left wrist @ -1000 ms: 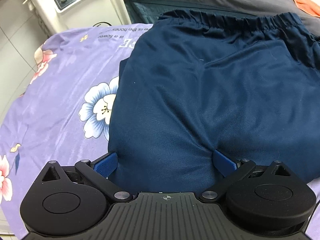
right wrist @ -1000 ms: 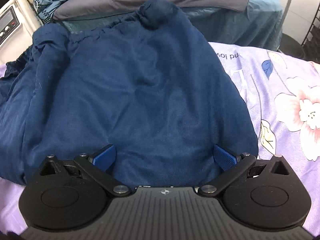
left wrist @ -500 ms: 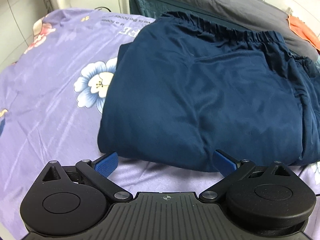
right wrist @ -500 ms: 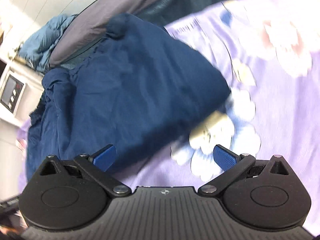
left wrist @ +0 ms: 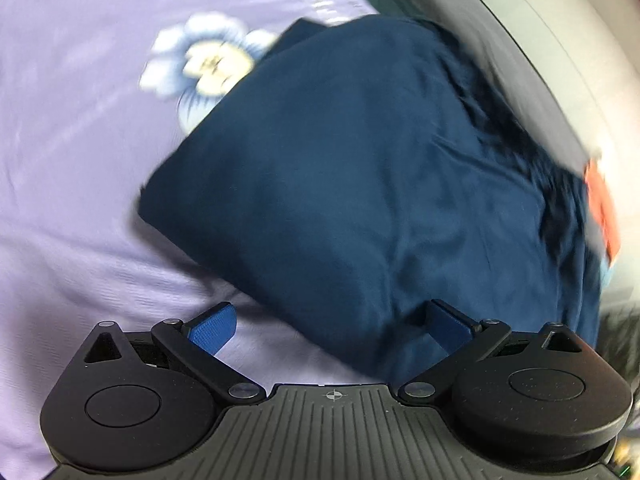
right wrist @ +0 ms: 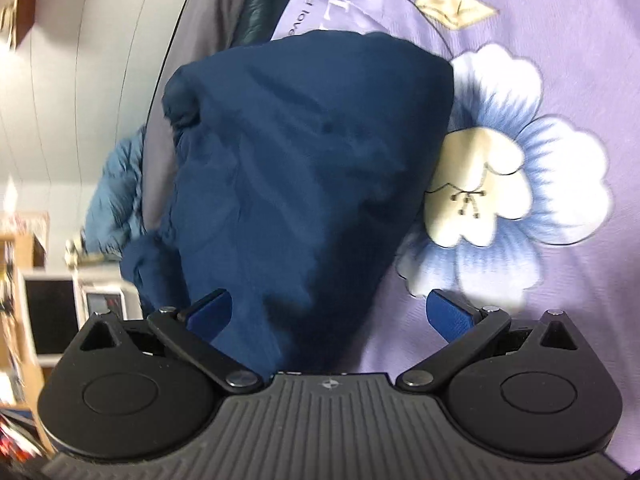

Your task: Fold large clothes

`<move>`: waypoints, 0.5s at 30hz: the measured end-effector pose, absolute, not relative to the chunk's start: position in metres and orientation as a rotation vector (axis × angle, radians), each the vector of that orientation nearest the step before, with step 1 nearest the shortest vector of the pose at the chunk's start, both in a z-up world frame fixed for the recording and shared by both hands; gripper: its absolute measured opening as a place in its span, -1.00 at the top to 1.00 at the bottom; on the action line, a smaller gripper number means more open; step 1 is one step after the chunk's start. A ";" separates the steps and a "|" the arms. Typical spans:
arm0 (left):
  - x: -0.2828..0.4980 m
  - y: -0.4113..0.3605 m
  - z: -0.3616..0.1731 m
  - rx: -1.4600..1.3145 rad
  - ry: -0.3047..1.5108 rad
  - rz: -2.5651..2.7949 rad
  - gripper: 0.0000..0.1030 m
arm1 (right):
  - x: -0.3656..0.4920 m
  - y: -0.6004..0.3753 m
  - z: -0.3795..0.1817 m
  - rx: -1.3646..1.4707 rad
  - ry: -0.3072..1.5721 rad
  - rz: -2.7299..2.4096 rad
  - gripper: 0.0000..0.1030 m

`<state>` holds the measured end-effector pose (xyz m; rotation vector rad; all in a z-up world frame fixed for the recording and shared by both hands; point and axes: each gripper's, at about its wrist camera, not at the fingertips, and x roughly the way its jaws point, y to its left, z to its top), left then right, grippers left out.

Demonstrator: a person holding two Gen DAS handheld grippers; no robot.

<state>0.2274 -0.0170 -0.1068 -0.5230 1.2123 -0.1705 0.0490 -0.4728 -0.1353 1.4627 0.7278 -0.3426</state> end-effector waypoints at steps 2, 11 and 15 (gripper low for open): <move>0.235 -0.015 -0.116 -0.593 1.196 -0.166 -1.00 | 0.059 -0.474 -0.140 1.486 0.719 -0.347 -1.00; 0.257 -0.018 -0.128 -0.735 1.121 -0.091 -1.00 | 0.086 -0.491 -0.157 1.607 0.515 -0.400 -0.99; 0.264 -0.022 -0.126 -0.732 1.117 -0.065 -1.00 | 0.104 -0.494 -0.154 1.575 0.520 -0.431 -1.00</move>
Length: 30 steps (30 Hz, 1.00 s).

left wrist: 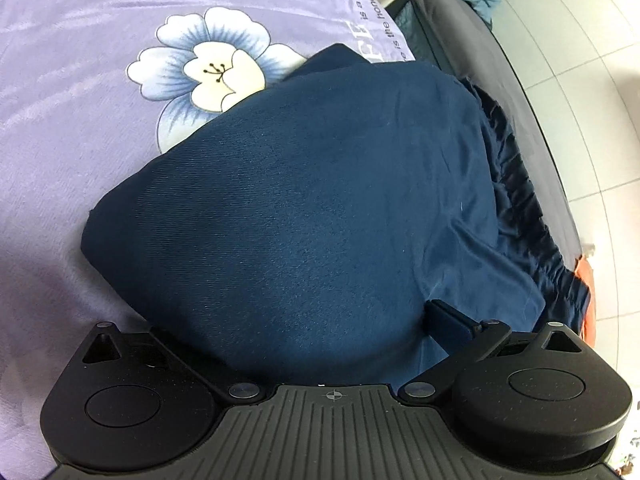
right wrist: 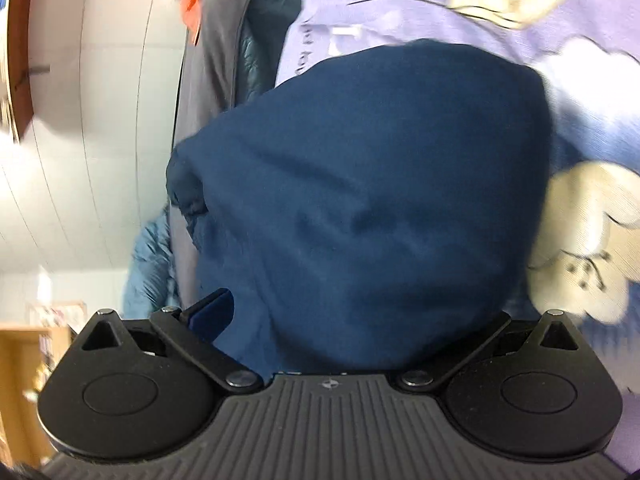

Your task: Fold large clothes

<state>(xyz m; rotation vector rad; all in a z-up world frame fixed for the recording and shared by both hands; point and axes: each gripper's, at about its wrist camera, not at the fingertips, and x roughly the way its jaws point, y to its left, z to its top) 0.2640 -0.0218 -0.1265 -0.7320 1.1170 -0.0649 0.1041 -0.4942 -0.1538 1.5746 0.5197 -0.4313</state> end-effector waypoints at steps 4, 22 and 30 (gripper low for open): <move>0.262 -0.027 -0.121 -0.711 1.104 -0.042 -1.00 | 0.114 -0.490 -0.140 1.420 0.635 -0.454 -0.54; 0.270 -0.003 0.060 -0.493 0.685 -0.254 -0.30 | 0.149 -0.439 -0.047 1.411 0.504 -0.091 0.35; 0.222 0.137 0.144 -0.367 0.474 -0.001 -0.21 | 0.256 -0.337 0.019 1.189 0.545 0.355 0.36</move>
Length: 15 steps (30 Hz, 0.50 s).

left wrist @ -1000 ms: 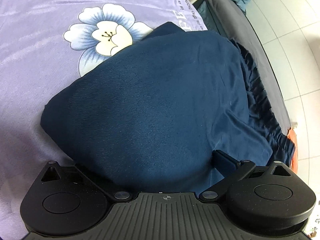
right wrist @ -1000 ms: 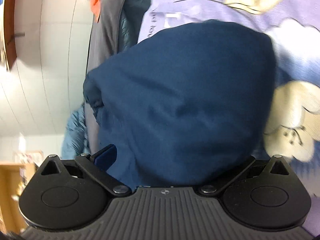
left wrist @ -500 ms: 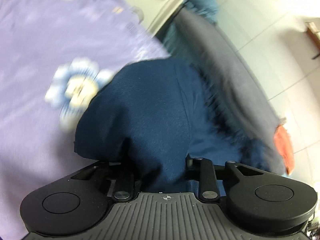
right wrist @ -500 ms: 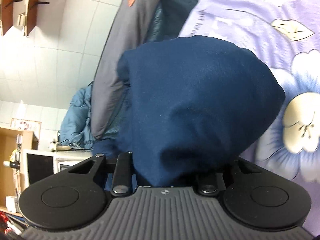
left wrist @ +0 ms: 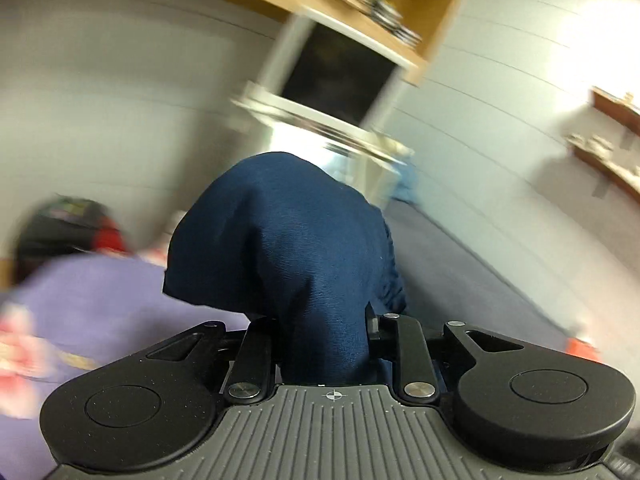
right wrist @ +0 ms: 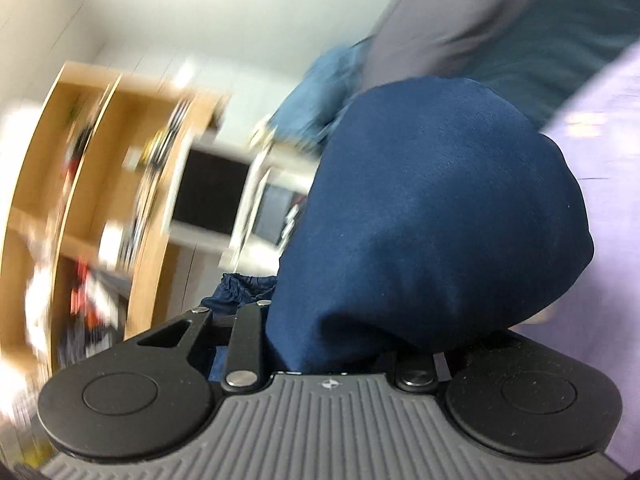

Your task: Fold large clothes

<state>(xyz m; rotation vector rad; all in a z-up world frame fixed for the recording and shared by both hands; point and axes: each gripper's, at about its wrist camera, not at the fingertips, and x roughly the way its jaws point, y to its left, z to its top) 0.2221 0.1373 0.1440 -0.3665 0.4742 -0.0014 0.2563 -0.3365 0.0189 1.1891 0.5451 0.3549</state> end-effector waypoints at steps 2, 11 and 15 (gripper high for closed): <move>0.192 0.166 0.134 -0.370 0.497 0.108 -0.20 | 0.282 -0.304 0.024 1.118 0.606 0.430 0.36; 0.070 0.193 -0.031 -0.562 0.861 0.310 -0.22 | 0.315 -0.268 -0.055 0.913 0.973 0.311 0.34; 0.046 0.178 -0.021 -0.586 0.809 0.290 -0.23 | 0.321 -0.284 -0.054 0.932 0.982 0.314 0.35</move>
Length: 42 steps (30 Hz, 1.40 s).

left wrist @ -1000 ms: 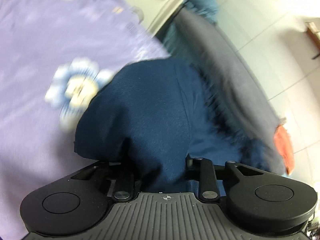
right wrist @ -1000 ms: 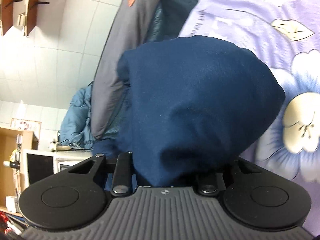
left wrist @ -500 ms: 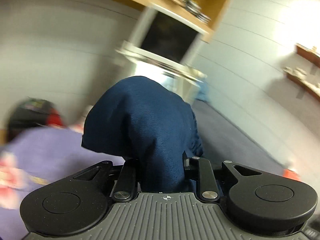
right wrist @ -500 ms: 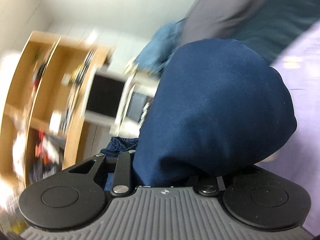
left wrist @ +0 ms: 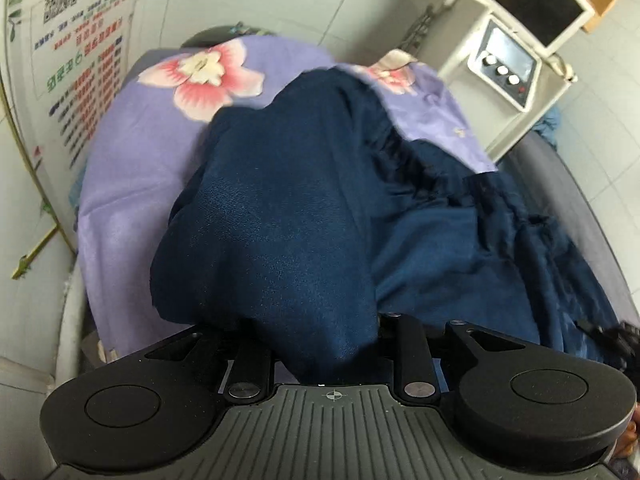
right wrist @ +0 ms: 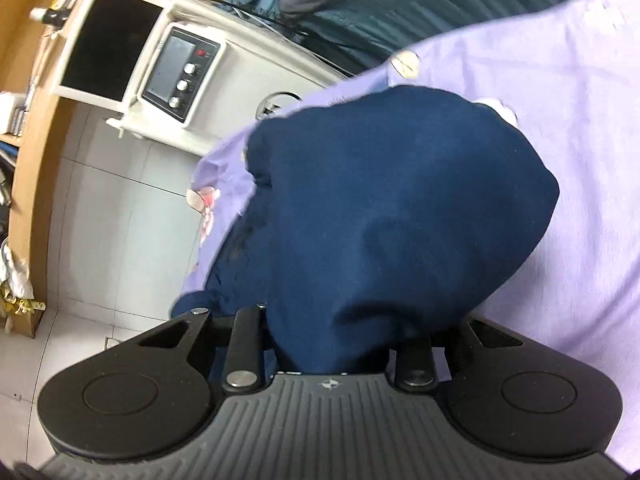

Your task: Fold large clothes

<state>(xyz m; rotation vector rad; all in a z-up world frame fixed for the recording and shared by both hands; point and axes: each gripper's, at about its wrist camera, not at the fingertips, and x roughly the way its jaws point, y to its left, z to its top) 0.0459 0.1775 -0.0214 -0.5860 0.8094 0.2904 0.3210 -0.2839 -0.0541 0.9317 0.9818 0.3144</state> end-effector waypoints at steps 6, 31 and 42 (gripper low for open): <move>0.036 0.158 -0.015 -0.625 0.801 0.242 -0.27 | 0.353 -0.285 -0.008 0.775 0.897 0.388 0.22; -0.008 0.148 0.010 -0.047 1.142 0.250 -1.00 | 0.267 -0.286 0.009 0.161 1.109 0.248 -0.94; 0.076 0.045 0.058 0.239 1.215 0.183 -1.00 | 0.209 -0.146 0.097 -0.257 1.093 0.527 -1.00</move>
